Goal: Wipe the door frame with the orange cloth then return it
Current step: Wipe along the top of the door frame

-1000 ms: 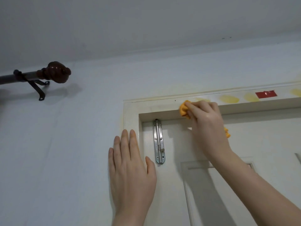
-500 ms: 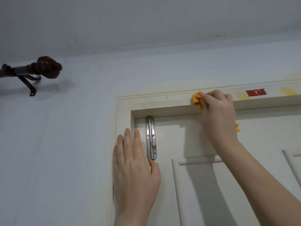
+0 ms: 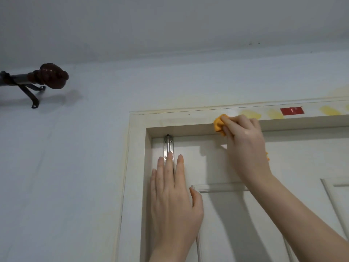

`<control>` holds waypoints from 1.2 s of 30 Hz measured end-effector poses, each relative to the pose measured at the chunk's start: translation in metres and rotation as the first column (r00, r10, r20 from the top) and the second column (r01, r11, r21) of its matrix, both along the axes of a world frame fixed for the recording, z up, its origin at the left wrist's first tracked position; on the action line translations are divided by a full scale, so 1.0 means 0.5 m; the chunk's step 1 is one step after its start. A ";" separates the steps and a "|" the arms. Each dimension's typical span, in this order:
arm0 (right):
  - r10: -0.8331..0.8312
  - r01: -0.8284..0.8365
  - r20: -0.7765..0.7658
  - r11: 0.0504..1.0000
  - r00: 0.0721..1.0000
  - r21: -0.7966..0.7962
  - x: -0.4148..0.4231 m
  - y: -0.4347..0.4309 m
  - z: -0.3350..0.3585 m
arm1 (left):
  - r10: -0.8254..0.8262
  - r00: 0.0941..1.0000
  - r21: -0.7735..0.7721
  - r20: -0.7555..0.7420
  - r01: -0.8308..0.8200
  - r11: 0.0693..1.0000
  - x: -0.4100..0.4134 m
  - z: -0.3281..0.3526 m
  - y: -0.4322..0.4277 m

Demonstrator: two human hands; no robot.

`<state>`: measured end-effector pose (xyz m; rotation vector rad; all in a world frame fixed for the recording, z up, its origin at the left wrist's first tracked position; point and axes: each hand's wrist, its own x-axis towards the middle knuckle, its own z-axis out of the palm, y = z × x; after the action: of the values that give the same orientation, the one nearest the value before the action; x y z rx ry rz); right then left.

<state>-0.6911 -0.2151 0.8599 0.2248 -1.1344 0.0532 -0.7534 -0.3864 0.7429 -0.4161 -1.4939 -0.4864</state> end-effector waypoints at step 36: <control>0.035 -0.036 -0.019 0.998 0.999 -0.046 0.039 0.163 0.037 | -0.024 0.999 -0.029 0.039 0.025 0.999 -0.059 -0.005 0.190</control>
<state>-0.6717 -0.1339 0.8785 0.2038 -1.1096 0.1083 -0.7831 -0.2916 0.7405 -0.4513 -1.5359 -0.4947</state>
